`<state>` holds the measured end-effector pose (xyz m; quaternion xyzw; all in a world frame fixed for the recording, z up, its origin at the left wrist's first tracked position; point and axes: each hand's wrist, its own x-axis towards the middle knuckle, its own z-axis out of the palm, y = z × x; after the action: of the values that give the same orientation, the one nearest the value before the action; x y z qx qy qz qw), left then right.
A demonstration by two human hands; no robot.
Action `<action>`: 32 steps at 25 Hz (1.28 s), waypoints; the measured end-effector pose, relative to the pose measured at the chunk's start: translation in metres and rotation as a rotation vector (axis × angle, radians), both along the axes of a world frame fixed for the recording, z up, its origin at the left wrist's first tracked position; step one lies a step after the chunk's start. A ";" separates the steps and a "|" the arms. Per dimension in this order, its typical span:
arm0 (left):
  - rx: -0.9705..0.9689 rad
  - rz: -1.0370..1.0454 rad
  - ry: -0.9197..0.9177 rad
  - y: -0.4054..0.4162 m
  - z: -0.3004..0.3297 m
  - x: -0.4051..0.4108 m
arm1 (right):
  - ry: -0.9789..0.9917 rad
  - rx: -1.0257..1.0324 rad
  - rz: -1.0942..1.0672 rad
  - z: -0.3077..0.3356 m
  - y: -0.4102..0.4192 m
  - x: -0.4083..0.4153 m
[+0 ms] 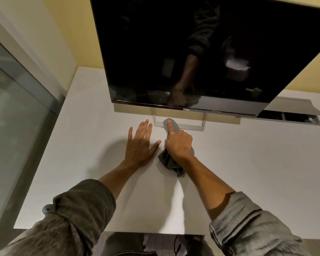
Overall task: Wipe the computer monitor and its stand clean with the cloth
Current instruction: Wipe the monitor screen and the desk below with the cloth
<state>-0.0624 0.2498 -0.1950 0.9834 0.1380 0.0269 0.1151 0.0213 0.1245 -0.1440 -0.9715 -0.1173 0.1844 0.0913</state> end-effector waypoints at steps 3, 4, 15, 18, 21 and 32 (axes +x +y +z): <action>-0.013 0.062 0.010 -0.028 0.001 0.009 | 0.022 0.032 -0.035 0.000 -0.024 0.007; -0.015 0.081 0.010 -0.037 0.004 0.013 | 0.032 0.024 -0.009 0.000 -0.033 0.012; -0.026 0.149 0.024 -0.074 0.004 0.026 | -0.154 0.008 0.252 0.013 -0.136 0.060; -0.015 0.186 0.066 -0.074 0.005 0.024 | -0.106 0.194 0.212 0.013 -0.140 0.076; -0.017 0.183 0.079 -0.075 0.007 0.023 | -0.024 0.097 0.159 0.017 -0.130 0.113; -0.060 0.180 0.097 -0.074 0.012 0.025 | 0.062 -0.057 0.371 0.031 -0.141 0.089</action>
<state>-0.0378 0.1754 -0.1834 0.9632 0.2319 -0.0145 0.1349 0.1103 -0.0168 -0.1134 -0.9293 -0.2861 0.2313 0.0317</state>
